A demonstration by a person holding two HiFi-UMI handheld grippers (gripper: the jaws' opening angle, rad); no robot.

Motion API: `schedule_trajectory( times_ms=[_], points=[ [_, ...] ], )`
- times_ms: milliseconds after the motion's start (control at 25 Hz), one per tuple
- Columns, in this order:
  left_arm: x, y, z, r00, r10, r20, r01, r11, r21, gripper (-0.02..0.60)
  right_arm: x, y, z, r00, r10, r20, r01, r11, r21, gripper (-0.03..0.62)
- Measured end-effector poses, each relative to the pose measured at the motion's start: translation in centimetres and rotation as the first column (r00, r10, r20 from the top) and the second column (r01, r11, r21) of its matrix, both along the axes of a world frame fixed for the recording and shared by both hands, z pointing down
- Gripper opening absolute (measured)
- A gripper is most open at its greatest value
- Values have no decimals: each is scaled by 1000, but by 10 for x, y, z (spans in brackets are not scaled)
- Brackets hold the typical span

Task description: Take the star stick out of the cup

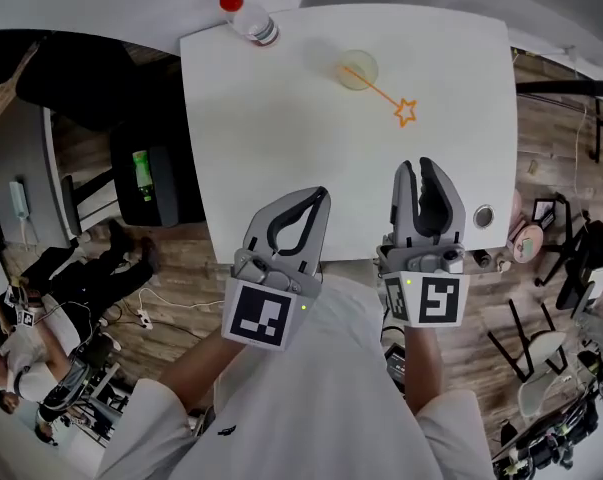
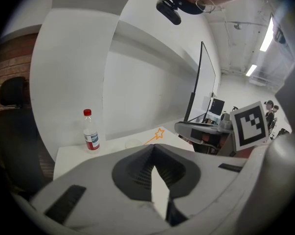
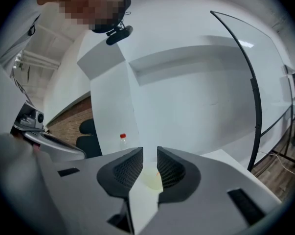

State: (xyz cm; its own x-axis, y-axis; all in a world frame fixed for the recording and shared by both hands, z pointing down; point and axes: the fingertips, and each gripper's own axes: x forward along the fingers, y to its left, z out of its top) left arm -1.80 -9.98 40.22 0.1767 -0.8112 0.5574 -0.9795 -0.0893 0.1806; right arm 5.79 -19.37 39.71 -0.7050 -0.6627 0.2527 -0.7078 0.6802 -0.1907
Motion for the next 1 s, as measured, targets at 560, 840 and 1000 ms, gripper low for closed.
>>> schedule_trajectory(
  times_ms=[560, 840, 1000],
  points=[
    [-19, -24, 34, 999, -42, -4, 42, 998, -49, -6, -23, -46, 49, 999, 11, -31, -13, 998, -57, 135],
    [-28, -17, 46, 999, -51, -9, 50, 996, -77, -6, -37, -51, 67, 999, 1, -48, -5, 997, -73, 135],
    [-31, -13, 50, 999, -49, -7, 48, 995, -87, -6, -44, -53, 71, 999, -5, -49, 1, 997, -75, 135]
  ],
)
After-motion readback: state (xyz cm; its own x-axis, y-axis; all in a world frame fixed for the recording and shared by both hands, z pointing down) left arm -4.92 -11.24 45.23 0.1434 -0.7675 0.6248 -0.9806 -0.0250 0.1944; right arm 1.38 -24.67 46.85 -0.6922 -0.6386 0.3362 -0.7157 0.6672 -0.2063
